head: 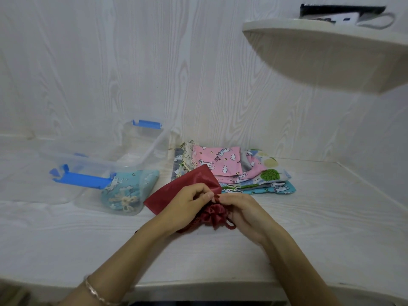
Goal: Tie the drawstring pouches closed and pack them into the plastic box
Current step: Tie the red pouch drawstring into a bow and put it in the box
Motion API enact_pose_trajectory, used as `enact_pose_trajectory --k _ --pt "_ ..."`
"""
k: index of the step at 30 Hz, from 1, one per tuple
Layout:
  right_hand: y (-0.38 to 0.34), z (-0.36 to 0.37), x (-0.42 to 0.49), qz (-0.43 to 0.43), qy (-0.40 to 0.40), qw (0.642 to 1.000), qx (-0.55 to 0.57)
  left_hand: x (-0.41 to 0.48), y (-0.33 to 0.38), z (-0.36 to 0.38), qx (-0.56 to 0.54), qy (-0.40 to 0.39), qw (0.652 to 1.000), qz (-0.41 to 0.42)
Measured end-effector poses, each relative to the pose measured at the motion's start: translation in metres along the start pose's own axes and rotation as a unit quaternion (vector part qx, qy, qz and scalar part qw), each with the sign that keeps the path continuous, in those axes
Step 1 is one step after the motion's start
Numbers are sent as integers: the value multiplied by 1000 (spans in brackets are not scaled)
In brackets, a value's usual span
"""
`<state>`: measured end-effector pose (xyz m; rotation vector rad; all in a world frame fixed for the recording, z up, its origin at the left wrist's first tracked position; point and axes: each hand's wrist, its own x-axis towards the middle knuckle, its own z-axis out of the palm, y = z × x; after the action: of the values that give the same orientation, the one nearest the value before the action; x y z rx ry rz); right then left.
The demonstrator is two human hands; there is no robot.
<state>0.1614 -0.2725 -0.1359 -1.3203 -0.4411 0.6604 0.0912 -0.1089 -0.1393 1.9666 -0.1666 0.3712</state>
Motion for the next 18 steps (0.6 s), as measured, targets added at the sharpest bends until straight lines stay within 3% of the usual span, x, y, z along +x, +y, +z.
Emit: enact_pose_trajectory --k 7,12,18 --pt "8 15 -3 -139 129 962 -196 3 -8 2 31 29 998 -36" --pt "9 15 0 -267 169 873 -371 1 -6 2 -11 40 998 -48" --pt "9 15 -3 -259 177 866 -389 4 -5 5 -39 41 996 -68"
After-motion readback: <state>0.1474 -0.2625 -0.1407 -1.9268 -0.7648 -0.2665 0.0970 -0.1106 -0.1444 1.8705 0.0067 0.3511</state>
